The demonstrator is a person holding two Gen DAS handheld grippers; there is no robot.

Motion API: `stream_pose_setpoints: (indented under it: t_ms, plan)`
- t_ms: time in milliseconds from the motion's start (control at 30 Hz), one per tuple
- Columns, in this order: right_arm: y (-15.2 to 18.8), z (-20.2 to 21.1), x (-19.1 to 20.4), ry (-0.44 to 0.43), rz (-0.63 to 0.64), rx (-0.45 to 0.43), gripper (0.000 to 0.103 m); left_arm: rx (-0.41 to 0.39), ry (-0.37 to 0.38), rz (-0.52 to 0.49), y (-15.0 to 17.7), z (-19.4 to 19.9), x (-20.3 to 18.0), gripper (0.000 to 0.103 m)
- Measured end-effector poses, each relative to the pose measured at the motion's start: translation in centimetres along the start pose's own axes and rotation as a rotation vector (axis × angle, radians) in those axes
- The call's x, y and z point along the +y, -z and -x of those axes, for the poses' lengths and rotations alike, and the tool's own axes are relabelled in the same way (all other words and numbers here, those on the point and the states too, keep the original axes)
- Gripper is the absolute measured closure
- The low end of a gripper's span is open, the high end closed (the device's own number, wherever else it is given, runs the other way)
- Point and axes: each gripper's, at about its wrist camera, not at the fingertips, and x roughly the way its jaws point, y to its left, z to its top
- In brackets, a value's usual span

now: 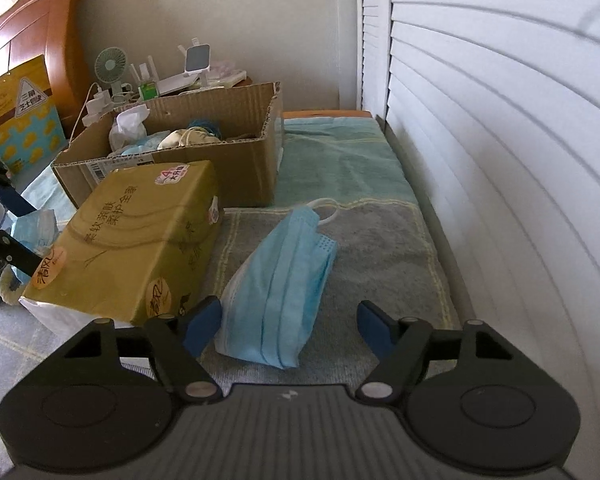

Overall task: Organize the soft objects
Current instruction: 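Grasp the second blue face mask with the right tool while the left tool holds its mask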

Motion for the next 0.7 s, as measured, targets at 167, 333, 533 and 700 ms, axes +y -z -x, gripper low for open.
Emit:
stream_pose_setpoints:
  t_ms: [167, 333, 533, 700]
  plan:
    - [0.1, 0.2, 0.2, -0.036, 0.005, 0.001, 0.047, 0.002, 0.001, 0.004, 0.1, -0.2, 0.1, 0.033]
    - [0.1, 0.9, 0.5, -0.045, 0.015, -0.01, 0.058, -0.013, 0.004, 0.009, 0.3, 0.3, -0.1, 0.033]
    - [-0.1, 2.0, 0.6, -0.036, 0.024, -0.027, 0.079, -0.046, 0.012, 0.008, 0.6, 1.5, -0.6, 0.033]
    - [-0.4, 2.8, 0.7, -0.022, 0.038, -0.038, 0.077, -0.071, 0.019, 0.013, 0.9, 2.3, -0.7, 0.033]
